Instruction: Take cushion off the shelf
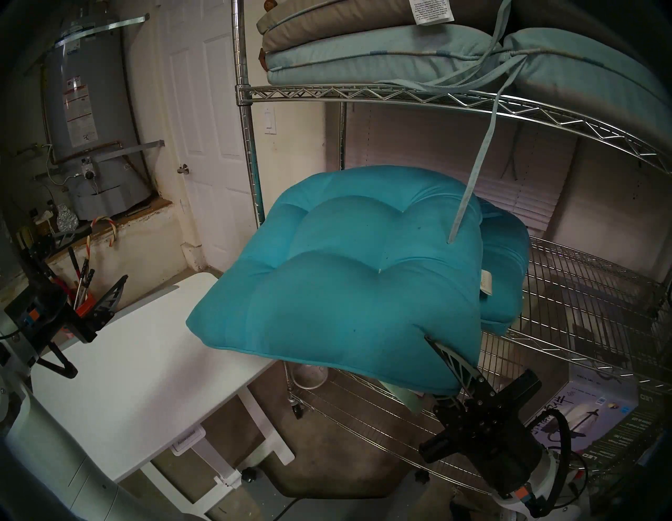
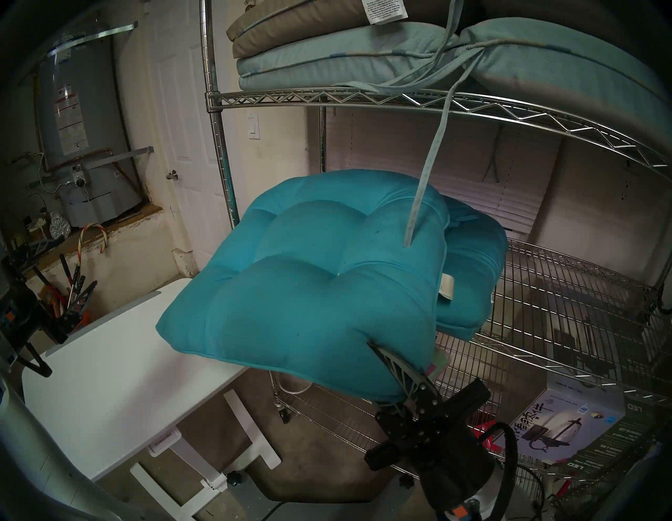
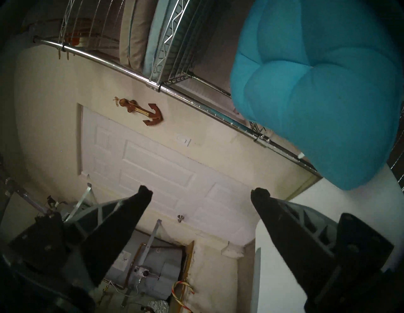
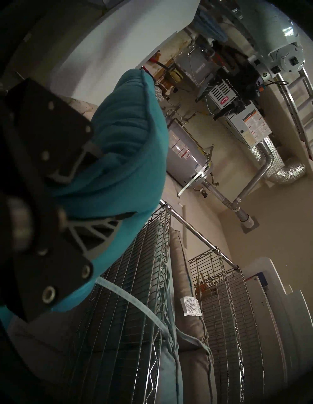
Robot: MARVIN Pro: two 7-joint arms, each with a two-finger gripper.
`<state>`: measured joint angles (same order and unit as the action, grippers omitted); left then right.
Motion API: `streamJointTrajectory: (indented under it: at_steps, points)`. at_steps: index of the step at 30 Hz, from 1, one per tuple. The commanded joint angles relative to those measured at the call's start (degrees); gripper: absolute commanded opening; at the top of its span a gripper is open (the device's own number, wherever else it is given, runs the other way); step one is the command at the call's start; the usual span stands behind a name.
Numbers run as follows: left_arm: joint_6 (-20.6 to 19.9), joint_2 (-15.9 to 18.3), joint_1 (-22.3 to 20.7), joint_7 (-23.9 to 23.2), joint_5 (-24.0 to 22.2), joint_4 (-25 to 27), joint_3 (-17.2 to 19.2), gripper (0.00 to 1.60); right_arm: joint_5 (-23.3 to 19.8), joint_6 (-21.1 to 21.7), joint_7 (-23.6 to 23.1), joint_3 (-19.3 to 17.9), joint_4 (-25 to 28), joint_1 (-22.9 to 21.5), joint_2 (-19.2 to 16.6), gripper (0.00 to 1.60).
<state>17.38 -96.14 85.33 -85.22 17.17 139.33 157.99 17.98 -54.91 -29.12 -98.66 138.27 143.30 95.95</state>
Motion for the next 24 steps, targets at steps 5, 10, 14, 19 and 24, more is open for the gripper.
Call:
streamJointTrajectory:
  at_steps: [5,10,14,19,24]
  points:
    - [0.51,0.88,8.59,0.22,-2.30,0.67,2.91,1.60,-0.26,-0.09,1.02,0.20,1.73,-0.62,1.11,0.00]
    - [0.84,0.55,11.85,0.22,-2.80,0.67,3.45,1.60,-0.10,-0.09,1.08,0.08,1.73,-0.64,1.34,0.00]
    - [1.20,0.07,14.36,0.22,-3.08,0.67,3.69,1.60,0.01,-0.09,1.12,-0.04,1.73,-0.65,1.51,0.00]
    - [1.92,-0.99,18.39,0.22,-3.38,0.67,3.22,1.60,0.20,-0.09,1.18,-0.27,1.73,-0.64,1.80,0.00]
    - [2.82,-2.28,21.69,0.22,-3.65,0.67,1.94,1.60,0.31,-0.09,1.24,-0.49,1.73,-0.62,2.06,0.00]
